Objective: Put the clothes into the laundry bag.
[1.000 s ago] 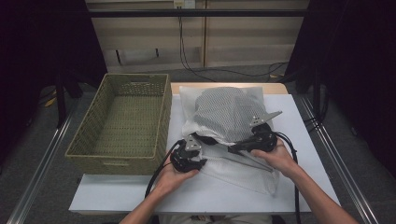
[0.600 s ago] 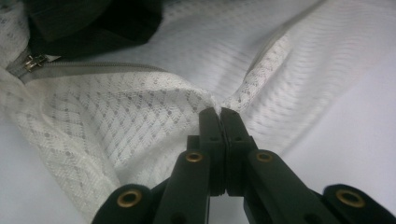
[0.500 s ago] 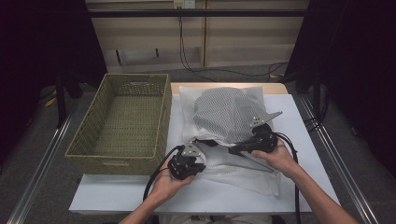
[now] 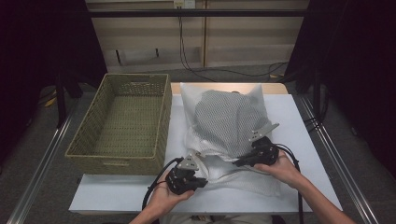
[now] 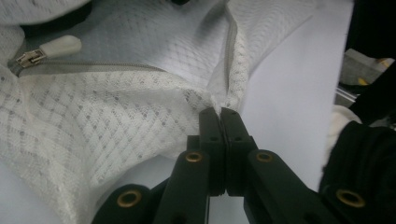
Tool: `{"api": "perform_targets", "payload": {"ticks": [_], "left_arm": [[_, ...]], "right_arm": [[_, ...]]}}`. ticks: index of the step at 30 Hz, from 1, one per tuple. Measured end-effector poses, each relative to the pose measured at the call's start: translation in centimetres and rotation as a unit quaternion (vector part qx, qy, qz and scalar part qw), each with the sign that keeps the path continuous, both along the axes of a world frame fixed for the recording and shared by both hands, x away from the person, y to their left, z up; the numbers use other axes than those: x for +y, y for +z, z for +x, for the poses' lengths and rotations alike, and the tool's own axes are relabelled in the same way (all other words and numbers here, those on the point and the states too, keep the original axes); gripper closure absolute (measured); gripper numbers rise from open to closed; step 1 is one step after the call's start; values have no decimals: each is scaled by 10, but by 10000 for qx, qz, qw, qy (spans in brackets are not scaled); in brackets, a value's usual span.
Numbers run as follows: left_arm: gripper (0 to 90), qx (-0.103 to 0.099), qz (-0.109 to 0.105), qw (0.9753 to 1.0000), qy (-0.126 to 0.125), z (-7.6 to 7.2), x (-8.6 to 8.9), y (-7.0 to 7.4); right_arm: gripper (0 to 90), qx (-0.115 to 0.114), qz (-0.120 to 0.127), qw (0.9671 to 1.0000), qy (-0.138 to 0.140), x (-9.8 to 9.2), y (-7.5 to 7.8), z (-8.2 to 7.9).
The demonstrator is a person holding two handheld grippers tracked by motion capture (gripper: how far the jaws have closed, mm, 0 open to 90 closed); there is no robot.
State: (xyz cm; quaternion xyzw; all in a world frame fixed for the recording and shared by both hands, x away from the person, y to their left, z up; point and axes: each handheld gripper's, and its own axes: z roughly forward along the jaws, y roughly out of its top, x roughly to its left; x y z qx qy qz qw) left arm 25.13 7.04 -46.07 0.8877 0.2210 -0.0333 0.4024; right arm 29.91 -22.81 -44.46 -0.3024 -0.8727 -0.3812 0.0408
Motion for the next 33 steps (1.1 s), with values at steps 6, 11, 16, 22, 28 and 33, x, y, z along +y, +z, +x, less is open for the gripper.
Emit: {"api": "perform_targets", "payload": {"ticks": [6,11,16,22,28,33], "left_arm": [[893,94,-175,9998,-93,-8,2,3],[818,-356,177,9992,60,-9,3,3],[676,-354,-250,9988,236,1,20,7],[618,-489,-10,9969,611,8,36,5],[571,-608,123,9952,756,12,41,0],[529,-664,528,9939,700,16,28,-9]], "right_arm": [[890,115,-21,9996,255,2,-7,-15],[890,130,-50,9997,185,0,-12,-15],[890,184,-86,9997,152,-1,-18,-12],[889,154,-98,9997,162,-1,-16,-12],[888,116,-125,9998,123,-5,-15,-12],[884,92,-145,9998,105,-5,-14,-12]]}}
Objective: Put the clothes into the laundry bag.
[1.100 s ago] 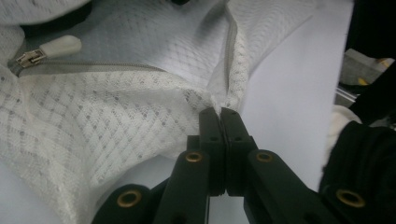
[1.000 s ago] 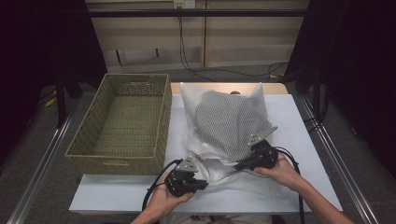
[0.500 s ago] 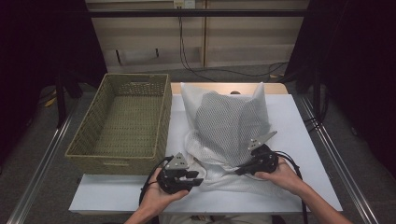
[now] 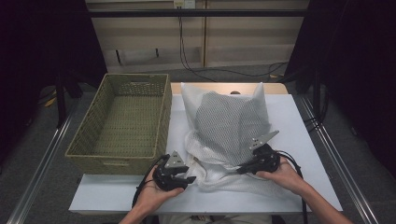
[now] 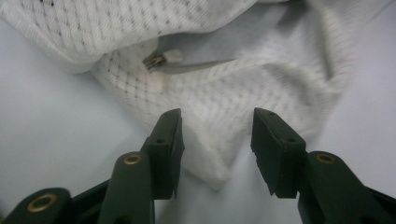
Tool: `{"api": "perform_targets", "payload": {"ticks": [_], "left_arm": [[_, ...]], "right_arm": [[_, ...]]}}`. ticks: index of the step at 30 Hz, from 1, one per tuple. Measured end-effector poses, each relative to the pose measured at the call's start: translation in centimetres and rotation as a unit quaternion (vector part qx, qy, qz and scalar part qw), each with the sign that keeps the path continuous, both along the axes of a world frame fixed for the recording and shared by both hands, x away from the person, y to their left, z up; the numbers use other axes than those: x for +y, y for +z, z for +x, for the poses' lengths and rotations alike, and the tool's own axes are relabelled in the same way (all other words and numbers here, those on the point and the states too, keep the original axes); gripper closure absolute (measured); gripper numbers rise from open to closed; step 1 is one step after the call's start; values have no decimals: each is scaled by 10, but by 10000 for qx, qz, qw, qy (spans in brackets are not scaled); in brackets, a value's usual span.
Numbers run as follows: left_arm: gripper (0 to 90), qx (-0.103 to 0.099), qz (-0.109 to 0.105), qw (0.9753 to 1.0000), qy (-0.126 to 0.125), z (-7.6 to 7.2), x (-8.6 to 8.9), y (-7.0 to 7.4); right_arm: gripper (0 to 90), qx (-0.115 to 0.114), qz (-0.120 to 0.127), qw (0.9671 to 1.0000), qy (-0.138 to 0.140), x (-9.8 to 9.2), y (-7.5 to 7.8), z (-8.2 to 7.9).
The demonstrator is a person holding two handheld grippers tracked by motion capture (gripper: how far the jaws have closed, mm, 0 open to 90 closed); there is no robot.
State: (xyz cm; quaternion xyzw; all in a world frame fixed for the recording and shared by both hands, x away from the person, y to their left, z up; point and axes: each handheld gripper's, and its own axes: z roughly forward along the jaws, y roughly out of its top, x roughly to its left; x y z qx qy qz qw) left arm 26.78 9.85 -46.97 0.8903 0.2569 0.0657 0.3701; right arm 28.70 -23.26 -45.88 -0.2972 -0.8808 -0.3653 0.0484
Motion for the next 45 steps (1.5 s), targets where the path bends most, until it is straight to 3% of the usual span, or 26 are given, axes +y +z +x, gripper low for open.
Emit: {"api": "perform_targets", "payload": {"ticks": [3,6,7,10,12,14,16,18,20,22,24,25,28,30,32,34,39,45], "left_arm": [[539,-57,229,9997,22,1,-4,-2],[865,-1,236,9997,-76,1,-4,0],[886,11,184,9998,-57,1,-3,2],[892,216,-379,9990,-24,-1,6,14],[892,267,-715,9971,4,-5,14,22],[892,203,-761,9969,-44,-12,23,31],[892,337,-1050,9939,2,-19,33,36],[892,333,-1044,9940,-46,-27,41,38],[892,509,-1132,9922,-66,-35,49,35],[892,458,-871,9951,-131,-41,52,32],[889,669,-815,9943,-181,-41,54,25],[884,684,-754,9947,-168,-40,54,21],[826,571,-786,9951,-179,-35,51,18],[693,554,-883,9945,-44,-31,51,19],[647,388,-985,9944,18,-30,51,22],[636,336,-957,9948,131,-27,50,23],[605,210,-410,9984,338,-20,41,15],[601,445,-221,9984,256,-13,41,6]], "right_arm": [[879,-8,-1,10000,-12,-1,0,1],[876,-41,-18,10000,-25,-2,1,1],[871,-40,5,10000,-47,-2,2,0],[861,-92,18,9999,-92,-3,4,1],[849,-136,38,9998,-115,-5,6,1],[839,-169,43,9997,-179,-7,8,2],[826,-196,44,9995,-251,-9,8,3],[816,-196,43,9994,-282,-9,8,3],[809,-210,10,9994,-284,-8,8,3],[801,-190,-53,9993,-302,-7,7,2],[806,-238,-168,9993,-252,-6,6,2],[810,-238,-275,9990,-270,-4,6,1],[885,-281,-376,9988,-169,-1,3,-2],[888,-265,-408,9987,-139,0,2,-3],[892,-246,-363,9990,-74,0,0,-3],[893,-171,-320,9993,-48,-1,-1,-5],[892,-145,-297,9995,9,-4,-2,-8],[758,-331,-130,9989,-311,-20,5,-18]]}}
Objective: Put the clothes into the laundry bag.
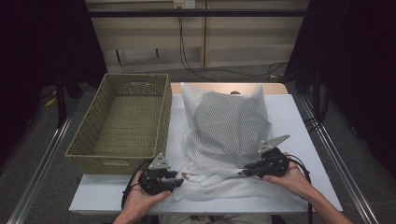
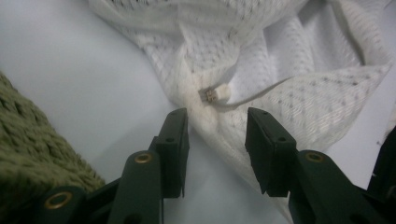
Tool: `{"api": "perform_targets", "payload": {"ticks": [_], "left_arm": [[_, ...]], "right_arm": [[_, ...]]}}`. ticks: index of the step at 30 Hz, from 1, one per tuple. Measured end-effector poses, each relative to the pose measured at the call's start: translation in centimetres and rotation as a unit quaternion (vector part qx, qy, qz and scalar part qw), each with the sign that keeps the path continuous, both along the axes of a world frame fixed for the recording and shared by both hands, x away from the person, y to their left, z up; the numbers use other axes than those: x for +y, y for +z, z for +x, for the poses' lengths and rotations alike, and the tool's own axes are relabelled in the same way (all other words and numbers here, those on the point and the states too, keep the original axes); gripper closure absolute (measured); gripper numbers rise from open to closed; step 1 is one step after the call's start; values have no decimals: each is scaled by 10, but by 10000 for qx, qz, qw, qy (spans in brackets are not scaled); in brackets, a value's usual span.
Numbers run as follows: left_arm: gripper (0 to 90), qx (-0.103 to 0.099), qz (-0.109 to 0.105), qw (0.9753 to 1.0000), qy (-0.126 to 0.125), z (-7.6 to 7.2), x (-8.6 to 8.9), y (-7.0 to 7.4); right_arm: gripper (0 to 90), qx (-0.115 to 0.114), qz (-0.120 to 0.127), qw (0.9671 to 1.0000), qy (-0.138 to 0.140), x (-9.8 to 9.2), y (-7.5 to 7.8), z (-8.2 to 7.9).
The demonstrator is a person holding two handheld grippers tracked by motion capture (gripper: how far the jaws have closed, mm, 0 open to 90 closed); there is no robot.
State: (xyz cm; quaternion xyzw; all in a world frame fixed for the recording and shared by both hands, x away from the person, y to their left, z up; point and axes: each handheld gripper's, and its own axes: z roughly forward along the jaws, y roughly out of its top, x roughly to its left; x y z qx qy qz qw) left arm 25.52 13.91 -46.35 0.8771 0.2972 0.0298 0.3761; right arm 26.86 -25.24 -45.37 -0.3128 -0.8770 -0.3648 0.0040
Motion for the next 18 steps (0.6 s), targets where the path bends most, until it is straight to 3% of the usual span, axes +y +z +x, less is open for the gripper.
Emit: {"api": "perform_targets", "payload": {"ticks": [5,7,8,10,12,14,18], "left_arm": [[626,104,132,9998,-88,2,-6,-6],[650,53,173,9998,-101,3,-6,-6],[684,28,205,9998,-82,4,-6,-6],[856,91,219,9995,-192,4,-5,-6],[898,85,200,9995,-236,2,-6,-5],[900,147,77,9994,-296,0,-6,-3],[900,164,-215,9987,-428,-10,-7,2]], "right_arm": [[709,-240,86,9996,-131,-14,8,-17],[682,-341,138,9989,-281,-20,13,-23],[659,-379,225,9985,-313,-25,15,-26],[640,-445,301,9970,-551,-35,20,-32],[633,-489,344,9959,-676,-46,22,-39],[624,-480,392,9951,-775,-51,22,-42],[609,-565,465,9952,-645,-44,27,-46]]}}
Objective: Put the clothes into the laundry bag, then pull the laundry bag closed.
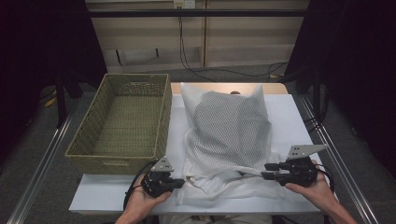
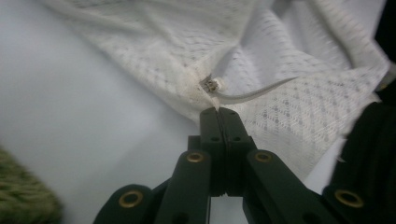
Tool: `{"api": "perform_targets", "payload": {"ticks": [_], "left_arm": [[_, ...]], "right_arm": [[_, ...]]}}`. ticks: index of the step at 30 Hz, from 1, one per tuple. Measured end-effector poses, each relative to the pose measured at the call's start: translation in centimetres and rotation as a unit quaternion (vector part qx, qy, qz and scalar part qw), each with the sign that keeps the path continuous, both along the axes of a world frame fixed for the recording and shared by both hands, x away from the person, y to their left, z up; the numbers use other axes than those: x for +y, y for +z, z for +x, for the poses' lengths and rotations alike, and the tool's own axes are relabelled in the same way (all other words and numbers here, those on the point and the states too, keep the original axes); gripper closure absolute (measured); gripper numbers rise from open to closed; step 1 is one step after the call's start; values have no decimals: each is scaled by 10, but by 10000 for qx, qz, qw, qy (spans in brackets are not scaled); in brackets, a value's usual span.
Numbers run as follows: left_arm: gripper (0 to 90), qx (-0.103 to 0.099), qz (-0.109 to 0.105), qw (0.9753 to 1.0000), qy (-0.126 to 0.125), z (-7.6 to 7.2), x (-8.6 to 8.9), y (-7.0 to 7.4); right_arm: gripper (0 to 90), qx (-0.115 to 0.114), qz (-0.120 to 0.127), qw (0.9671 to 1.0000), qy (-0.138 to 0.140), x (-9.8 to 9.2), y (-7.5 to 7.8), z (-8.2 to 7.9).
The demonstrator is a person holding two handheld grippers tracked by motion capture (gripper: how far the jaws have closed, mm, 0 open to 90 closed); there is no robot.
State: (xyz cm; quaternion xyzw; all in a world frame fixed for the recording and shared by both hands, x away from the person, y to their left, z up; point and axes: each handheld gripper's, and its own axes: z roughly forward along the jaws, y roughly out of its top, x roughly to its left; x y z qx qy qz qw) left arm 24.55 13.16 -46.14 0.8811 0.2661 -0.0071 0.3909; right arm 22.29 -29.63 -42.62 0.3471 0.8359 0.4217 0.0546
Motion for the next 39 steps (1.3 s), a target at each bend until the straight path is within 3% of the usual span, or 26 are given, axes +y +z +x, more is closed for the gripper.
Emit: {"api": "perform_targets", "payload": {"ticks": [4,10,14,22,23,29,33,39], "left_arm": [[900,-48,85,9999,-114,-8,0,0],[894,-32,-119,9999,10,-4,9,1],[856,-42,-206,9998,17,-2,8,0],[569,-247,-157,9994,171,-5,8,3],[553,-255,-46,9995,197,-5,8,3],[415,-221,-45,9994,255,-4,6,3],[415,-261,78,9994,216,-5,4,1],[446,-260,208,9994,127,-3,0,-4]], "right_arm": [[580,80,-108,9998,164,15,-4,1],[489,21,-141,9996,224,33,-6,10],[489,-13,-16,9996,291,40,-3,14],[506,-18,-89,9986,514,58,-5,22],[505,-50,-73,9986,513,60,-5,23],[478,-53,26,9980,631,68,-4,28],[448,-62,15,9971,761,81,-3,28],[509,-59,-17,9954,960,101,-4,30]]}}
